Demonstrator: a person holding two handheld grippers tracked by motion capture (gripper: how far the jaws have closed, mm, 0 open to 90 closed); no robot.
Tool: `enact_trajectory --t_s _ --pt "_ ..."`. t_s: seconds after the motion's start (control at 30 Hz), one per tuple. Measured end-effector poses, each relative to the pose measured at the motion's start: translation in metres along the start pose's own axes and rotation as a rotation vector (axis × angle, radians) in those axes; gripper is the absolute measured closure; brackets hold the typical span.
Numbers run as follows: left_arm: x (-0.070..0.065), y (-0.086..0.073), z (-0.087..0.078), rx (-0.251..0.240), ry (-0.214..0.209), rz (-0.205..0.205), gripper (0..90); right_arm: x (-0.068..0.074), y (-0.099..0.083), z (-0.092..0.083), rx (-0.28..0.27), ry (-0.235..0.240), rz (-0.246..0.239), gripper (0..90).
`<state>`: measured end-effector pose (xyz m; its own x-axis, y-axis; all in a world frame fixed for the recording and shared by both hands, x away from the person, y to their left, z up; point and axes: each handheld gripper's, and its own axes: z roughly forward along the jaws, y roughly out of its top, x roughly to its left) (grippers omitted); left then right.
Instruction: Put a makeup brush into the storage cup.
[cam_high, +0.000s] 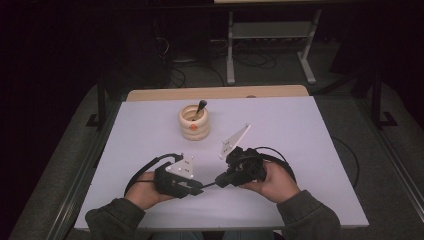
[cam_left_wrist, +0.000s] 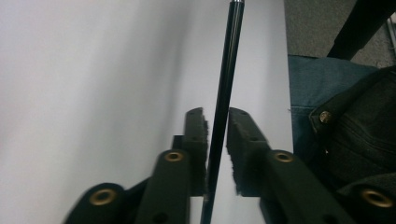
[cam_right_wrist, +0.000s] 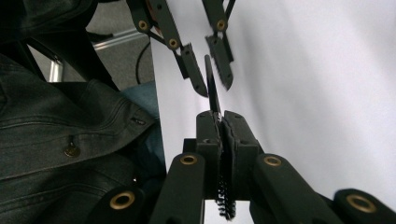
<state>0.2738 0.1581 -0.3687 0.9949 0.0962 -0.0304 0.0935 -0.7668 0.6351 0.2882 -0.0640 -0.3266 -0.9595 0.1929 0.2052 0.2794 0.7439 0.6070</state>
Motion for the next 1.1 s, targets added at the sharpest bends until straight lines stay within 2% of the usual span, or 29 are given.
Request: enact_trajectory --t_s 0.1,0.13,0.2,0.27,0.37,0.43,0.5,0.6,0.67,0.83,1.0,1.1 --pt "-0.003 0.002 0.001 0.009 0.002 0.032 85.2 0.004 0.006 -0.004 0.000 -0.001 -0.009 84.7" --pt "-0.003 0.002 0.001 0.013 0.007 0.032 85.3 0.004 0.006 -0.003 -0.009 -0.005 -0.020 84.5" --pt "-0.003 0.001 0.000 0.007 0.005 0.018 85.3 0.005 0.005 -0.005 -0.034 -0.018 -0.010 81.9" --pt "-0.001 0.000 -0.003 -0.007 0.007 0.000 85.3 0.001 0.001 -0.009 -0.116 -0.012 0.028 68.7" --pt "0.004 -0.003 -0.006 -0.041 0.000 -0.025 85.3 -0.005 -0.007 -0.013 -0.190 -0.022 0.071 64.8" --pt "0.007 -0.006 -0.007 -0.063 -0.006 -0.055 85.3 -0.008 -0.013 -0.014 -0.227 0.007 0.129 64.2" --pt "0.010 -0.008 -0.009 -0.087 -0.010 -0.088 85.3 -0.011 -0.018 -0.013 -0.240 0.010 0.148 62.8" --pt "0.013 -0.007 -0.010 -0.119 -0.015 -0.116 85.3 -0.013 -0.022 -0.009 -0.261 0.013 0.163 63.2" --pt "0.014 -0.005 -0.009 -0.132 -0.012 -0.119 85.3 -0.012 -0.022 -0.007 -0.269 0.007 0.165 63.7" --pt "0.015 -0.002 -0.007 -0.133 -0.007 -0.133 85.3 -0.011 -0.018 -0.003 -0.303 -0.003 0.153 65.8" --pt "0.016 -0.001 -0.006 -0.143 -0.002 -0.150 85.1 -0.011 -0.014 -0.001 -0.324 -0.003 0.160 71.7" --pt "0.016 0.000 -0.005 -0.147 0.005 -0.149 85.0 -0.012 -0.014 0.000 -0.326 -0.022 0.171 80.3"
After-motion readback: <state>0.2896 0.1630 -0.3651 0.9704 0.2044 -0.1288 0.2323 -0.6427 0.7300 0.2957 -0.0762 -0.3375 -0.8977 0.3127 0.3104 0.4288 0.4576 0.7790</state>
